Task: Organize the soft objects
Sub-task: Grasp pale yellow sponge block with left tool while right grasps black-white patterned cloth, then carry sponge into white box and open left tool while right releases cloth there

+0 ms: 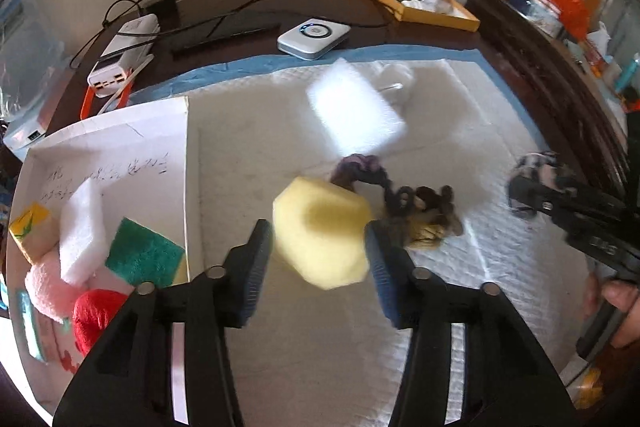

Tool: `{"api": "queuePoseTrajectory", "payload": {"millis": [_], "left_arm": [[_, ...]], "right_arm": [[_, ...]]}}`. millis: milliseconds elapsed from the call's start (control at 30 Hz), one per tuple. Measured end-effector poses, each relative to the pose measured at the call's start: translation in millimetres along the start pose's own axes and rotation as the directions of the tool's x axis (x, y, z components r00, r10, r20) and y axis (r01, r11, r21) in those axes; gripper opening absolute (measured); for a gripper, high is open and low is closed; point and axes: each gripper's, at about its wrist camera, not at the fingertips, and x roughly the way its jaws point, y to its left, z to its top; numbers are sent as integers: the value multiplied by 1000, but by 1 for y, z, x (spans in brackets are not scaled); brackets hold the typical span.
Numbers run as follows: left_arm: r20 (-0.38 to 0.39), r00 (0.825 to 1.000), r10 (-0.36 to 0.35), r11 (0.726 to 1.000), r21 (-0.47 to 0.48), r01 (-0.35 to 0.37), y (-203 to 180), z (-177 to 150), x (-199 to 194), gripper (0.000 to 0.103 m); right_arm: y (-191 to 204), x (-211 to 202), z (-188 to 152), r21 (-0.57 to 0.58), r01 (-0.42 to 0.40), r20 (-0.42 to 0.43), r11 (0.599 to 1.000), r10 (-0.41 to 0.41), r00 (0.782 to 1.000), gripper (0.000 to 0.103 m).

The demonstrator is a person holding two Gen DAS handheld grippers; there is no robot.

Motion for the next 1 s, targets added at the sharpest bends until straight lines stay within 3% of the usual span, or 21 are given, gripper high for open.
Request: {"api": "queuePoseTrajectory", "payload": {"millis": [67,167,300,333,367,433,467,567,767,1000], "left_arm": [[-21,1000,21,1000,-8,-21,2,1,6,71],[-23,998,52,999,-4,-52,2,1,15,71],[-55,998,40,999,19,-39,-5,1,31,72],[-66,997,35,999,25,-34,-7,1,35,66],[-78,997,28,999,28,-26,-9,1,41,40],[-91,996,8,1000,21,-6,-12,-2,45,32],[-81,997,-17,1000,16,19,-14,-5,42,22],[-31,999,-13,999,30,14,-18,-9,26,22],[94,996,-10,999,-37,13,-4,-13,-28,22],[197,980,40,991,-130,-14,27,-23,-87,22]], "right_arm": [[0,-3,-1,1,-1,4,1000,1,1000,48],[0,-9,-2,-1,-6,12,1000,6,1000,48],[2,-14,-4,-6,-14,16,1000,14,1000,48],[3,-15,-5,-9,-17,16,1000,17,1000,48],[4,-17,-5,-14,-23,17,1000,23,1000,48],[9,-24,-4,-39,-27,30,999,28,999,45],[11,-27,-4,-49,-28,37,998,30,999,45],[22,-40,3,-80,-44,81,996,50,995,45],[57,-57,16,-162,-87,147,983,111,983,44],[112,-50,25,-282,-164,121,945,204,971,43]]}}
